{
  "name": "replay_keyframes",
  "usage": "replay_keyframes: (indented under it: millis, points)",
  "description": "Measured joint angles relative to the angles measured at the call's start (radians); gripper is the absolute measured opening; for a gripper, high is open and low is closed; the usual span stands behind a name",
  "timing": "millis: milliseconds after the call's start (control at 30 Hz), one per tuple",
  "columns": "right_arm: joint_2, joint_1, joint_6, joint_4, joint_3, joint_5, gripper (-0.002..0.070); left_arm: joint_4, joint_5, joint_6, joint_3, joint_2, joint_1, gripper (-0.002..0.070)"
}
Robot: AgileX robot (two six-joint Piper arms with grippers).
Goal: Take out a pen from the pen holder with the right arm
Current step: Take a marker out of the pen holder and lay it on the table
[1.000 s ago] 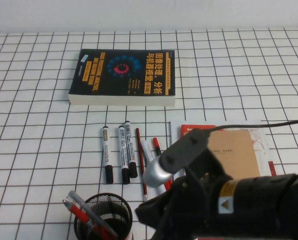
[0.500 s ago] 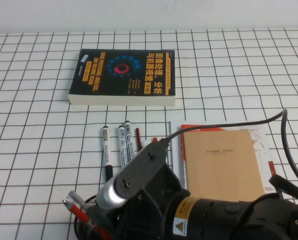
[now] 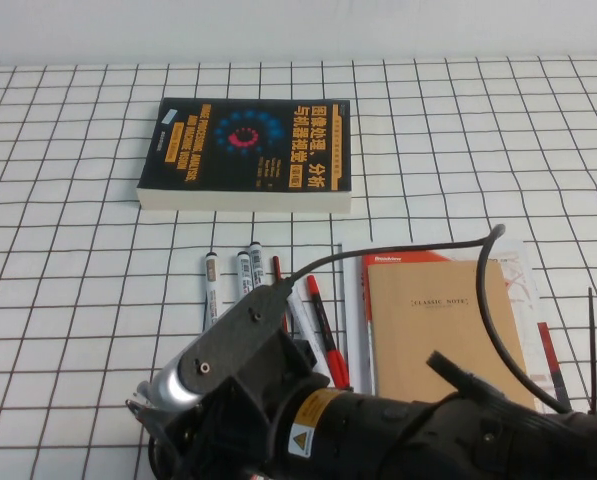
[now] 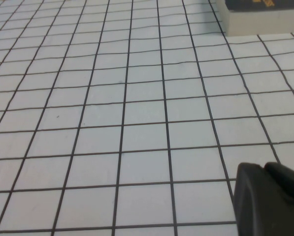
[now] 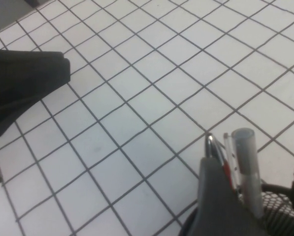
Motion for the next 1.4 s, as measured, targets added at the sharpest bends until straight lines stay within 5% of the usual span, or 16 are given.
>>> replay_keyframes:
  millis: [500, 1400]
  points:
    - [0.075, 0.000, -0.208, 0.132, 0.000, -0.129, 0.0299, 0.000, 0.000, 0.000, 0.000, 0.000, 0.000, -0.0004]
    - [0.116, 0.000, -0.296, 0.140, -0.040, -0.022, 0.0299, 0.000, 0.000, 0.000, 0.000, 0.000, 0.000, -0.0004]
